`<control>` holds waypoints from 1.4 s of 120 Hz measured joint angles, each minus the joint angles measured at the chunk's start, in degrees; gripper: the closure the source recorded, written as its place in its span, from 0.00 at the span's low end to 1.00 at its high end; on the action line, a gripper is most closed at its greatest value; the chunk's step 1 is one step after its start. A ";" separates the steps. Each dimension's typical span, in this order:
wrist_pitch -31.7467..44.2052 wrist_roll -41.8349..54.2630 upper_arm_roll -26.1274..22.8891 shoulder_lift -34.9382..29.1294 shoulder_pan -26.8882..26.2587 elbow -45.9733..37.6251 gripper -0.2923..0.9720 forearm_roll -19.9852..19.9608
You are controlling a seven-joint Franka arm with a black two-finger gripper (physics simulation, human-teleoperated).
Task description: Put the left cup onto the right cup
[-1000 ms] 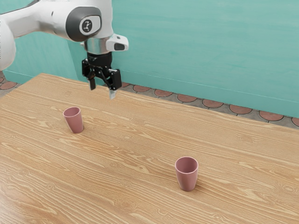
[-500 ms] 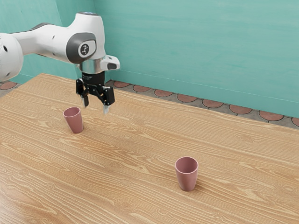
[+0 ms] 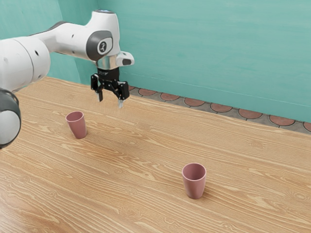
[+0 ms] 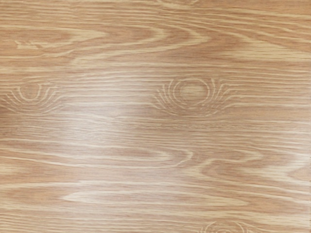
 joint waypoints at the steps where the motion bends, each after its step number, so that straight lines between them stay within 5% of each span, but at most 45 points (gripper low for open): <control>1: -0.12 0.00 -0.17 0.25 0.11 0.38 0.23 0.01; 22: -2.30 -0.02 -2.13 4.15 1.66 5.51 0.23 0.15; 73: -0.96 -0.12 -1.83 7.51 2.71 1.98 0.23 -0.13; 131: 1.64 4.73 6.74 7.31 3.34 -0.79 0.23 -3.96; 168: 2.49 8.25 8.07 7.82 6.94 0.08 0.23 -4.86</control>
